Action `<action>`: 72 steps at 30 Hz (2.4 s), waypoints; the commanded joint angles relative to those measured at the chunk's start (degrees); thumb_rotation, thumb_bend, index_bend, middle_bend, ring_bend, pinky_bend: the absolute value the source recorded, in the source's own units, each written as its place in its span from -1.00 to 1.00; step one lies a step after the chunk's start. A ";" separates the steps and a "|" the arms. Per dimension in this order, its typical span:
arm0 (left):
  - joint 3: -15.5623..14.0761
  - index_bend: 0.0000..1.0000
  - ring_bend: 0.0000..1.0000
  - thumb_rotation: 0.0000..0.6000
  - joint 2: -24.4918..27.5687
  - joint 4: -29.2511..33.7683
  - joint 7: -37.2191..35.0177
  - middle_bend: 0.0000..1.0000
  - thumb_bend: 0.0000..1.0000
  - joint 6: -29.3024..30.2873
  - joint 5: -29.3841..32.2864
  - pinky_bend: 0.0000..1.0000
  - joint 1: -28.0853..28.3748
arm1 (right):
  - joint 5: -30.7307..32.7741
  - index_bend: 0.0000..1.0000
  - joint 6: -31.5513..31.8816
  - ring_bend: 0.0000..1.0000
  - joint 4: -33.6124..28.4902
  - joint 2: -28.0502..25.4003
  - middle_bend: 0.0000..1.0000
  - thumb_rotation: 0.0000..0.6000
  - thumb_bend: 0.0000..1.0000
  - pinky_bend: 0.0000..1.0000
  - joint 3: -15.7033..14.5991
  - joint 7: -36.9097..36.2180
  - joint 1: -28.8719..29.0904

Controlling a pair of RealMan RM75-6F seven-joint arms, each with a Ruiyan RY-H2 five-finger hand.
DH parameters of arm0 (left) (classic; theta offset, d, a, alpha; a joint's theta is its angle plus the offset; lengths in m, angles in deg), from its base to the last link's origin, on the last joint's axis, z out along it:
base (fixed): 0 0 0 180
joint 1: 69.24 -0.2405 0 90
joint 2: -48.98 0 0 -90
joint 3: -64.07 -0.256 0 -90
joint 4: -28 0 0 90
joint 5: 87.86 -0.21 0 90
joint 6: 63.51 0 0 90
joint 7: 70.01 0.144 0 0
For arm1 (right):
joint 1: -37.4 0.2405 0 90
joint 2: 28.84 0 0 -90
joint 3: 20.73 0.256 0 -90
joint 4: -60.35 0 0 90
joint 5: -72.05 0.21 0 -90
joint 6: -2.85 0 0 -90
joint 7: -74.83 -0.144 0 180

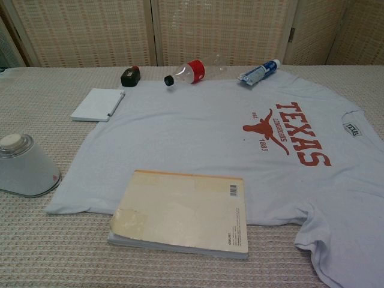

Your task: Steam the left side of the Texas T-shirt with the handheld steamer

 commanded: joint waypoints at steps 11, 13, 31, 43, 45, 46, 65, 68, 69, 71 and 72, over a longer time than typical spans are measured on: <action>0.70 -0.58 -0.70 1.00 -1.33 -3.04 -2.82 -0.57 -0.85 -3.96 -0.36 -0.65 2.96 | -0.22 -1.00 0.06 -1.00 -1.59 -2.73 -1.00 0.96 -0.80 -0.94 0.93 1.16 0.74; 1.02 -0.58 -0.70 1.00 -1.67 -3.72 -3.13 -0.57 -0.84 -5.46 0.11 -0.65 3.91 | -0.07 -1.00 0.12 -1.00 -2.27 -3.63 -1.00 0.96 -0.79 -0.95 1.12 1.48 0.78; 2.59 -0.57 -0.71 1.00 -8.90 -13.16 -0.66 -0.56 -0.62 -16.31 5.94 -0.65 10.66 | 0.21 -1.00 0.38 -1.00 -4.34 -5.82 -1.00 0.95 -0.79 -0.95 1.04 1.35 0.41; 4.07 -0.24 -0.43 1.00 -16.04 -25.27 -4.00 -0.21 -0.46 -17.73 6.85 -0.52 13.64 | 0.47 -1.00 -0.13 -1.00 -4.12 -5.02 -1.00 0.96 -0.79 -0.94 0.75 1.53 0.44; 4.12 -0.21 -0.39 1.00 -16.76 -26.50 -4.54 -0.16 -0.42 -17.83 6.73 -0.50 13.99 | 0.54 -1.00 -0.16 -1.00 -4.16 -4.96 -1.00 0.95 -0.79 -0.94 0.72 1.67 0.41; 4.07 -0.18 -0.37 1.00 -17.18 -27.23 -4.91 -0.13 -0.39 -17.90 6.63 -0.49 14.17 | 0.59 -1.00 -0.13 -1.00 -4.20 -4.91 -1.00 0.96 -0.79 -0.94 0.73 1.68 0.38; 2.83 0.45 0.27 1.00 -24.68 -36.42 -14.46 0.56 -0.31 -18.00 2.75 0.06 17.40 | 3.22 -1.00 -6.49 -1.00 -2.82 -3.05 -1.00 0.95 -0.79 -0.94 -0.99 0.25 1.72; 2.73 0.55 0.41 1.00 -25.30 -37.26 -16.02 0.72 -0.31 -18.05 2.26 0.17 17.90 | 3.98 -1.00 -9.87 -1.00 -2.73 -2.85 -1.00 0.95 -0.79 -0.95 -1.74 0.00 2.79; 2.74 0.59 0.45 1.00 -25.48 -37.56 -16.59 0.76 -0.31 -17.91 2.09 0.20 18.02 | 4.27 -1.00 -11.13 -1.00 -2.74 -2.85 -1.00 0.95 -0.79 -0.94 -1.98 -0.14 3.22; 2.85 0.67 0.53 1.00 -25.79 -38.06 -18.37 0.85 -0.31 -17.56 1.80 0.25 18.24 | 4.90 -1.00 -14.39 -1.00 -2.74 -2.90 -0.99 0.95 -0.79 -0.94 -2.55 -0.43 4.42; 2.97 0.70 0.57 1.00 -25.94 -38.29 -19.43 0.89 -0.31 -17.17 1.64 0.28 18.30 | 5.14 -1.00 -15.89 -1.00 -2.74 -2.90 -0.98 0.95 -0.80 -0.94 -2.80 -0.63 5.01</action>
